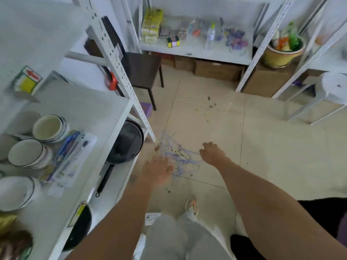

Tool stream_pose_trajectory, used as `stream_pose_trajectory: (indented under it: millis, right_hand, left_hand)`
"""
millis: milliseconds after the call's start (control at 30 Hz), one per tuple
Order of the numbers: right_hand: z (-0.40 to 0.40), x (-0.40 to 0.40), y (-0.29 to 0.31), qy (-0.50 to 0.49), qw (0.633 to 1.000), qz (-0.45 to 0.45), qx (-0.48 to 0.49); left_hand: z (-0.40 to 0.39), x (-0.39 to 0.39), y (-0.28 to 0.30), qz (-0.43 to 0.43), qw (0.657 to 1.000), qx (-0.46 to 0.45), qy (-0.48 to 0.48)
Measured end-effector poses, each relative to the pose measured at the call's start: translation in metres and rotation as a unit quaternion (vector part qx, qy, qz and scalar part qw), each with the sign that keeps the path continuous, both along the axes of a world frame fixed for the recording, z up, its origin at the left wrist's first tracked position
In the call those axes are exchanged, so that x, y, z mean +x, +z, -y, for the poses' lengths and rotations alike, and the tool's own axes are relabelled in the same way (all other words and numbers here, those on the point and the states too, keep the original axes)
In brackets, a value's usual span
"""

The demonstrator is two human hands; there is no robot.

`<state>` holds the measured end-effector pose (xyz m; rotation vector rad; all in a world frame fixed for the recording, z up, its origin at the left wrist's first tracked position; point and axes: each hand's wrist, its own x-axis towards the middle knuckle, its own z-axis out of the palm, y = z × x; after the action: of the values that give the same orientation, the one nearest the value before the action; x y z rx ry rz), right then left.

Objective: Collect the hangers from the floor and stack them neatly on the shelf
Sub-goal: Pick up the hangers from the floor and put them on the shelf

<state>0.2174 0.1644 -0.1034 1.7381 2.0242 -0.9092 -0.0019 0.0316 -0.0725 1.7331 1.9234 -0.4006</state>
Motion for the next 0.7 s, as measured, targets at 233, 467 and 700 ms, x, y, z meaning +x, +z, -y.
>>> stream_pose_trajectory:
  millis: [233, 467, 700]
  right_hand:
    - [-0.018, -0.003, 0.011, 0.047, 0.998, 0.0, -0.053]
    - [-0.067, 0.008, 0.045, 0.041, 0.998, -0.004, -0.048]
    - [-0.154, 0.038, 0.037, 0.03, 0.997, 0.03, -0.061]
  left_hand:
    - [-0.053, 0.015, -0.002, 0.023, 0.998, -0.05, -0.014]
    - [-0.129, 0.037, -0.01, 0.113, 0.988, -0.097, 0.045]
    - [-0.23, 0.071, -0.021, 0.109, 0.982, -0.153, -0.008]
